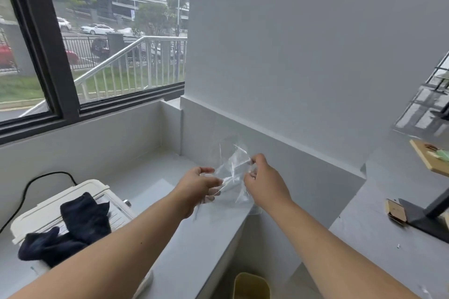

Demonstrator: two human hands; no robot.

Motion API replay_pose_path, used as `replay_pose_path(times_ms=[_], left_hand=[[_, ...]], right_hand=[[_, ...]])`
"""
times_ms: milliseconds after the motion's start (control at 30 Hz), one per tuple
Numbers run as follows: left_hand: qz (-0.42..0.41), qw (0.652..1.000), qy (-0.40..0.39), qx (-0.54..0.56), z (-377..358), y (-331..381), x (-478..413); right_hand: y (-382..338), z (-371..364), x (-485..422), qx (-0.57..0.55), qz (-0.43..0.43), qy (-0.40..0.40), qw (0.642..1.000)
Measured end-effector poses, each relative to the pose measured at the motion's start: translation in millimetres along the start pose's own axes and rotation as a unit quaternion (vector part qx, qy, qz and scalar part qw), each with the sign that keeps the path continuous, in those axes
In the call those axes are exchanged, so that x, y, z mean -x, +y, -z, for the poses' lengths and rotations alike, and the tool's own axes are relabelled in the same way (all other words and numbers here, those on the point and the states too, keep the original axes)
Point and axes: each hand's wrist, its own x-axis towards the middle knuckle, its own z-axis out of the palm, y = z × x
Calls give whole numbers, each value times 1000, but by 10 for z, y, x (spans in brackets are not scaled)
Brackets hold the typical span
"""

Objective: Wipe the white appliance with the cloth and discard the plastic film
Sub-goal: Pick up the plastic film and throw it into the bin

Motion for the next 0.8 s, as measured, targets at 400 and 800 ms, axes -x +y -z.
replay_pose_path(times_ms=[400, 800], left_hand=[[15, 998, -47, -49, -959, -108, -308], [111, 984, -126, 55, -1809, -264, -642]], right_hand=[[552, 215, -35, 183, 101, 102, 973], [1375, 391, -186, 119, -22, -47, 992]])
